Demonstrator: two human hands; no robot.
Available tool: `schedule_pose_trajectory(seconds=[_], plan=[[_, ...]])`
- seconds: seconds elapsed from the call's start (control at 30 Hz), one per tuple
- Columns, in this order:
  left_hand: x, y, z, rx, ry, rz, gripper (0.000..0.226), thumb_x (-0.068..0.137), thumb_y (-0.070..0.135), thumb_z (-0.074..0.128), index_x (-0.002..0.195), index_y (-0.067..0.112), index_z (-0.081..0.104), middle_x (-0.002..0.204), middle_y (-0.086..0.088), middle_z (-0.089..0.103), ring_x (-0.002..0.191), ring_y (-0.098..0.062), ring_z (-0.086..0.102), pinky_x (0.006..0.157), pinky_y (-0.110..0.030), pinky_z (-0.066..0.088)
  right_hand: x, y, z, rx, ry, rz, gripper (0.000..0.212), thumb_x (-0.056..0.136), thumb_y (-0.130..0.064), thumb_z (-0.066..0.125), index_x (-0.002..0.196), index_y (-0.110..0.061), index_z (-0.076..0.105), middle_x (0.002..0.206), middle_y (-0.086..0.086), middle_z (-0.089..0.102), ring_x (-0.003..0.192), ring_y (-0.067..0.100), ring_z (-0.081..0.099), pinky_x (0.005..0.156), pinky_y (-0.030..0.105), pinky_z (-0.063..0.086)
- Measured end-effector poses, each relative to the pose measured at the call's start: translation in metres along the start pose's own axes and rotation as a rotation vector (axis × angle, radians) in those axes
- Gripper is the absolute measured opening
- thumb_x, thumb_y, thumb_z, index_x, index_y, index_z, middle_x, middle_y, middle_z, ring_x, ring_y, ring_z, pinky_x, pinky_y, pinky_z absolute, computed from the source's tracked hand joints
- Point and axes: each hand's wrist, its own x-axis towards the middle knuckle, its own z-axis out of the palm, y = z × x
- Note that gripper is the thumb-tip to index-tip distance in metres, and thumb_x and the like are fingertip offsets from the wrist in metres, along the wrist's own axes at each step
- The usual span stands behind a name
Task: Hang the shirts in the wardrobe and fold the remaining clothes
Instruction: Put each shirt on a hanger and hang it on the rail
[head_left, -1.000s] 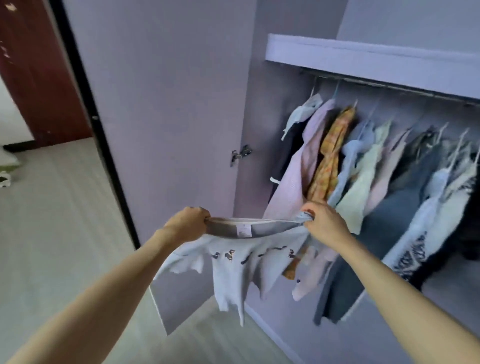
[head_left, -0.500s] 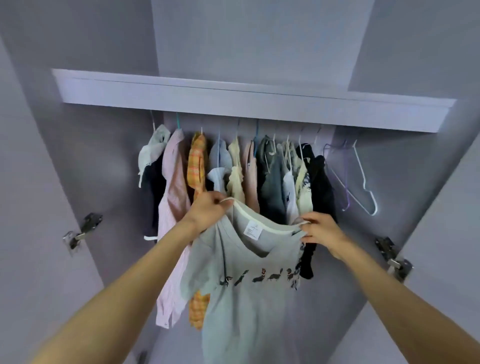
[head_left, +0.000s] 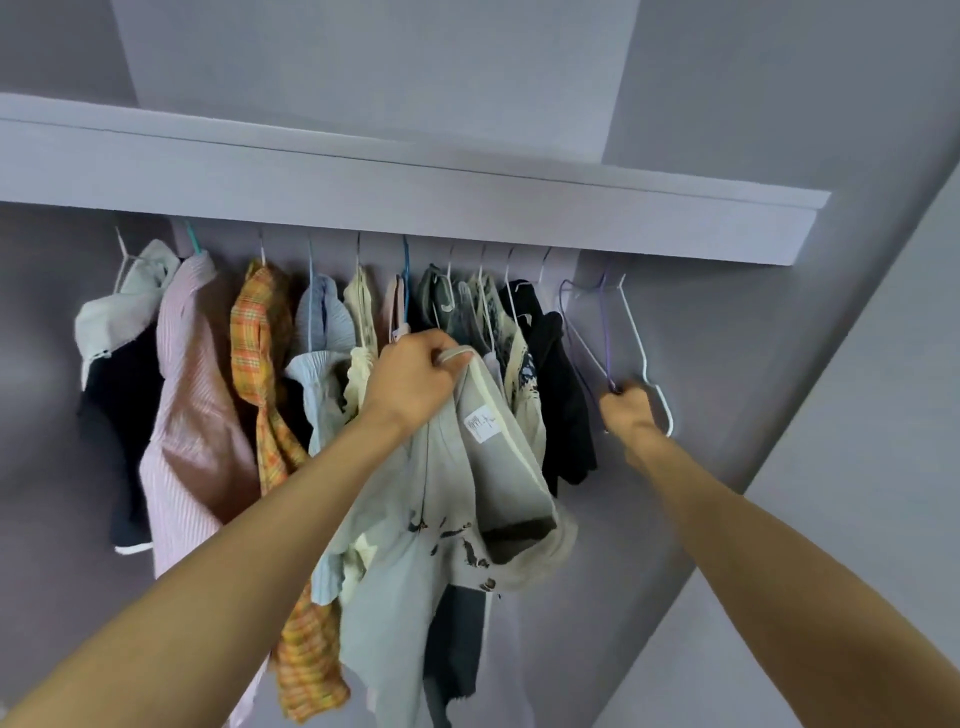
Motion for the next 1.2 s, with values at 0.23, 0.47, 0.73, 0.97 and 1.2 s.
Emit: schedule_pose_trajectory(seconds=[0.23, 0.47, 0.73, 0.97, 1.2], plan=[[0.002, -0.004, 0.005, 0.031, -0.060, -0.013, 0.026, 0.090, 0.025, 0.059, 0.066, 0.031, 0.054, 0.060, 0.012, 0.053, 0.060, -0.002, 0.048, 0.068, -0.021, 0.037, 0.009, -0.008, 0.014, 0.356, -0.086, 0.056, 0.031, 0.092, 0.000, 0.038, 0.071, -0.017, 0.054, 0.057, -0.004, 0.052, 0.054, 0.011, 0.045, 0.046, 0.017, 0.036], [-0.003, -0.001, 0.000, -0.019, -0.076, -0.039, 0.022, 0.090, 0.023, 0.059, 0.069, 0.026, 0.057, 0.061, 0.010, 0.053, 0.062, -0.005, 0.048, 0.068, -0.022, 0.036, -0.012, -0.017, -0.003, 0.381, 0.011, -0.059, 0.035, 0.089, 0.003, 0.032, 0.075, -0.022, 0.051, 0.070, -0.003, 0.047, 0.062, 0.009, 0.040, 0.060, 0.017, 0.035], [-0.025, 0.008, -0.012, -0.056, -0.119, -0.029, 0.025, 0.091, 0.022, 0.059, 0.067, 0.029, 0.057, 0.062, 0.009, 0.054, 0.061, -0.002, 0.049, 0.062, -0.020, 0.036, -0.025, -0.042, -0.035, 0.333, -0.009, -0.102, 0.023, 0.095, -0.004, 0.029, 0.093, -0.012, 0.051, 0.067, -0.001, 0.042, 0.058, 0.010, 0.035, 0.051, 0.011, 0.034], [-0.031, 0.014, -0.019, -0.043, -0.169, -0.028, 0.024, 0.091, 0.021, 0.058, 0.068, 0.026, 0.056, 0.065, 0.008, 0.055, 0.064, -0.003, 0.050, 0.070, -0.023, 0.038, -0.025, -0.051, -0.035, 0.322, 0.003, -0.089, 0.033, 0.096, -0.004, 0.027, 0.075, -0.019, 0.047, 0.070, -0.002, 0.042, 0.060, 0.009, 0.037, 0.055, 0.017, 0.031], [-0.030, 0.012, -0.019, -0.059, -0.156, -0.052, 0.023, 0.092, 0.021, 0.058, 0.069, 0.020, 0.058, 0.064, 0.006, 0.053, 0.064, -0.005, 0.048, 0.071, -0.023, 0.037, -0.061, -0.007, -0.021, 0.367, -0.031, -0.083, 0.030, 0.091, 0.003, 0.033, 0.080, -0.017, 0.052, 0.072, 0.001, 0.047, 0.064, 0.011, 0.042, 0.059, 0.015, 0.036]])
